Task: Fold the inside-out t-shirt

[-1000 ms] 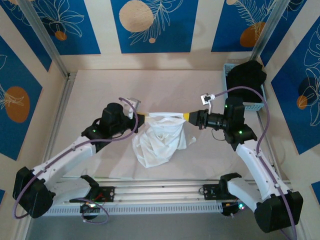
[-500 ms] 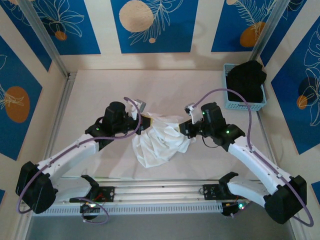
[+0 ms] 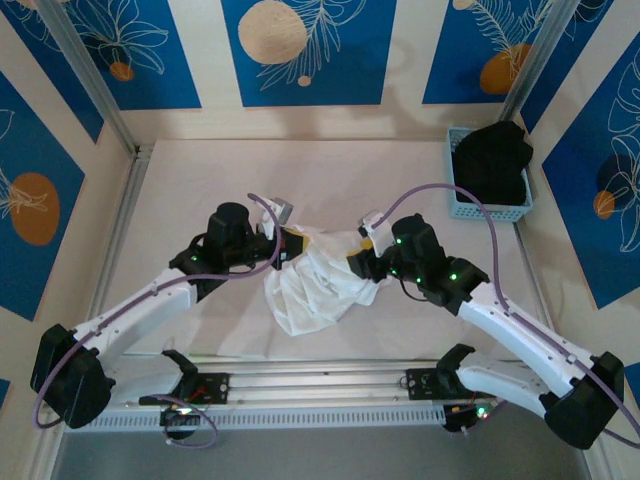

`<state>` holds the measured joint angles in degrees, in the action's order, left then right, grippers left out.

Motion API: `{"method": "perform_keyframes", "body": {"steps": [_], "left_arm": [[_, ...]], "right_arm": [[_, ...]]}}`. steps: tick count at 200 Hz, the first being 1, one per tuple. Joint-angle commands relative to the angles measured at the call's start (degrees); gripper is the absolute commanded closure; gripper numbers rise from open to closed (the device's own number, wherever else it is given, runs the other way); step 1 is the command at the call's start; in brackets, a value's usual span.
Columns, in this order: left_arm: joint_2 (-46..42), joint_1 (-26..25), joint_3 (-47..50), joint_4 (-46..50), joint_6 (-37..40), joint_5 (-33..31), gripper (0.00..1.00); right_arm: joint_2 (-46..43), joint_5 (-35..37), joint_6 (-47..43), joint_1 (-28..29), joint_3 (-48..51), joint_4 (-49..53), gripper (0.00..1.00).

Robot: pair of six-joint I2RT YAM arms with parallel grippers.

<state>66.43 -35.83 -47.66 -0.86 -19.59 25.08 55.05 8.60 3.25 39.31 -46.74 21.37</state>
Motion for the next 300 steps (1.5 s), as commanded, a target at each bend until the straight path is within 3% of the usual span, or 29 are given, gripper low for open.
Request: {"method": "perform_keyframes", "body": {"steps": [1, 59, 103, 135, 151, 168, 198, 220, 260, 300], "left_arm": [[-0.9, 0.3, -1.4, -1.1, -0.5, 1.3, 1.00], [-0.7, 0.3, -1.3, -0.8, -0.3, 0.2, 1.00], [-0.6, 0.3, -1.3, -1.0, -0.3, 0.4, 1.00], [-0.8, 0.2, -1.1, -0.9, -0.4, 0.2, 1.00], [-0.8, 0.2, -0.9, -0.9, -0.4, 0.1, 1.00], [-0.8, 0.3, -0.7, -0.5, -0.1, -0.9, 1.00], [-0.5, 0.3, -0.2, 4.0, 1.3, -10.2, 1.00], [0.3, 0.3, 0.3, 7.7, 2.4, -17.9, 0.99], [-0.1, 0.3, 2.6, 9.8, 3.4, -22.1, 0.91], [-5.1, 0.1, 6.2, 13.5, 2.8, -32.7, 0.70]], "right_arm": [[1.2, 1.0, -2.9, 1.9, 0.3, -1.5, 0.54], [1.4, -1.8, -6.2, 5.7, 0.4, -2.3, 0.48], [4.2, 3.8, -7.5, 7.8, -0.3, -1.6, 0.50], [6.5, 7.9, -7.5, 8.6, -1.6, -1.7, 0.63], [6.4, 9.4, -6.3, 8.7, -1.9, -2.5, 0.82], [3.2, 8.7, -3.4, 7.8, -0.7, -5.1, 0.95], [-5.3, -3.6, 7.7, 0.6, 4.5, -13.2, 1.00], [-5.5, -13.3, 16.1, -3.9, 7.3, -19.7, 1.00], [3.3, -17.7, 22.2, -2.2, 5.8, -25.9, 1.00], [9.2, -17.9, 24.0, -0.4, 2.7, -27.1, 1.00]]}}
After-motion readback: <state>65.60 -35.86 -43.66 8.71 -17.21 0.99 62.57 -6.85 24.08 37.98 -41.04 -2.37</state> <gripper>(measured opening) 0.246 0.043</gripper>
